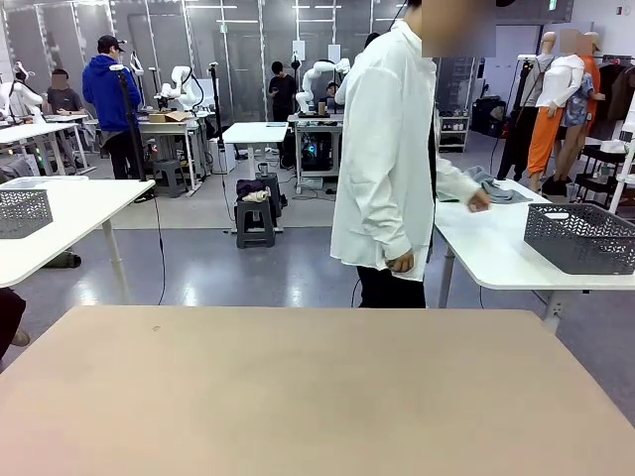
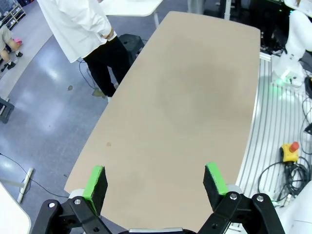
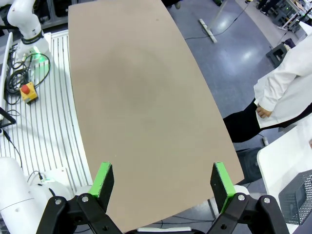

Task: Fold the towels and place them in the basket.
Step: When a person lays out a Towel with hook on the table, fold it in half twice.

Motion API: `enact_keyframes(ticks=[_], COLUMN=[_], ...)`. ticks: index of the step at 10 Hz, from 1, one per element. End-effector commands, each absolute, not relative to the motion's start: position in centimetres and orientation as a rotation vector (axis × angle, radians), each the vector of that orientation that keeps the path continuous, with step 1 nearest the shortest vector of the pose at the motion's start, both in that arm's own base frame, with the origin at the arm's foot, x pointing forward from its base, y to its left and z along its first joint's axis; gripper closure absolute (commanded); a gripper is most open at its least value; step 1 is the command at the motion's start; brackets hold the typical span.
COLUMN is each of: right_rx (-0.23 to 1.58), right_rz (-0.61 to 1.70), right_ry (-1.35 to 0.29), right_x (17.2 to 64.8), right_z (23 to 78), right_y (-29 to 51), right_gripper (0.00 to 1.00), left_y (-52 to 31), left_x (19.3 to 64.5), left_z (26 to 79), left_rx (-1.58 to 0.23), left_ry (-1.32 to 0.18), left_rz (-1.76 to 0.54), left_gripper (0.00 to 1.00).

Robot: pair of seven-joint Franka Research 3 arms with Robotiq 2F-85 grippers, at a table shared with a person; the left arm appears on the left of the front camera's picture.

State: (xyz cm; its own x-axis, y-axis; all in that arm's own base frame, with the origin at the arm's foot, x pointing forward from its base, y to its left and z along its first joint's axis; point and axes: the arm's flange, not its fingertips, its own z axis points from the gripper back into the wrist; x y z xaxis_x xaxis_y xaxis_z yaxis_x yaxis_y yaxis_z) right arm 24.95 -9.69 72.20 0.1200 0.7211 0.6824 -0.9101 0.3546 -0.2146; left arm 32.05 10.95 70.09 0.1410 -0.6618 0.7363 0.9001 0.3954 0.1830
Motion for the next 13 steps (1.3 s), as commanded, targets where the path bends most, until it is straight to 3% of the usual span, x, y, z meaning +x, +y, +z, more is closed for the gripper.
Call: enact_keyframes(ticks=[1,13], right_rx=[0.292,0.292], right_rz=[1.229,1.229], right_ry=[-0.807,-0.807], right_x=[24.97,24.97], right_z=[72.15,72.15], right_y=[-9.71,-9.71], right_gripper=[0.00,0.00], left_y=[11.05,10.82], left_x=[31.92,31.74], left_z=[70.67,70.15], left_rx=[-0.358,-0.360], left_ry=[-0.849,-0.842], left_rz=[-1.177,-1.168], left_gripper=[0.00,0.00])
